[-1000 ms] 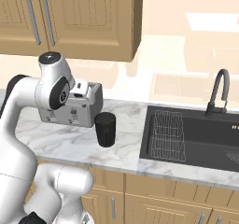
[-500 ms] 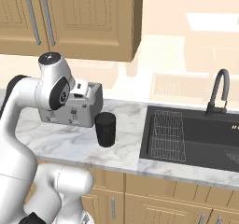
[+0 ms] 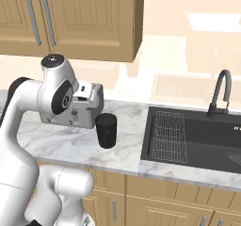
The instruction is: Turn on the sink faucet and place the jug under the water for a few seconds to fill it up.
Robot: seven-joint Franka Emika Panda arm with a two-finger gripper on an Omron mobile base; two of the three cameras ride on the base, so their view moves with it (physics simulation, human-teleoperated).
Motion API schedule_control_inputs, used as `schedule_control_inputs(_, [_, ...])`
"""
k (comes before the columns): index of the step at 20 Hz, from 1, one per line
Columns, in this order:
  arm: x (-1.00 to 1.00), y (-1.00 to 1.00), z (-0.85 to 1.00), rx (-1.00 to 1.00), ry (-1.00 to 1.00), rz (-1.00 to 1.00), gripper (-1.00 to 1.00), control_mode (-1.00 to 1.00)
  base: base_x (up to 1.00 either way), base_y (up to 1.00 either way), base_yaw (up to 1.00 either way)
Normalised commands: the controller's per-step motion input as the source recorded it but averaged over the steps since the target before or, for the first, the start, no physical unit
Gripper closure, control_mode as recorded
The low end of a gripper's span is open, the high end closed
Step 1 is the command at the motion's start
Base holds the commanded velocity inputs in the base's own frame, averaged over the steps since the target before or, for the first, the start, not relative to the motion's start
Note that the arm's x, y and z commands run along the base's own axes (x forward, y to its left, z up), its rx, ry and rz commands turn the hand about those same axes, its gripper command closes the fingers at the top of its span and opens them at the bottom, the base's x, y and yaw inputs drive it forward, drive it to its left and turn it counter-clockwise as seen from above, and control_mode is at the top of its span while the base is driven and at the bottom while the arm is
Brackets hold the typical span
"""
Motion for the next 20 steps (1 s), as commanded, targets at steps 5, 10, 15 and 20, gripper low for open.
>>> schedule_control_inputs(5, [0.00, 0.00, 0.00, 0.00, 0.00, 0.00, -1.00, 1.00, -0.17, -0.78, 0.00])
schedule_control_inputs(10, [0.00, 0.00, 0.00, 0.00, 0.00, 0.00, -1.00, 1.00, -0.10, -0.95, 0.00])
schedule_control_inputs(15, [0.00, 0.00, 0.00, 0.00, 0.00, 0.00, -1.00, 1.00, -0.02, -0.92, 0.00])
schedule_control_inputs(20, [0.00, 0.00, 0.00, 0.00, 0.00, 0.00, -1.00, 1.00, 0.00, -0.80, 0.00])
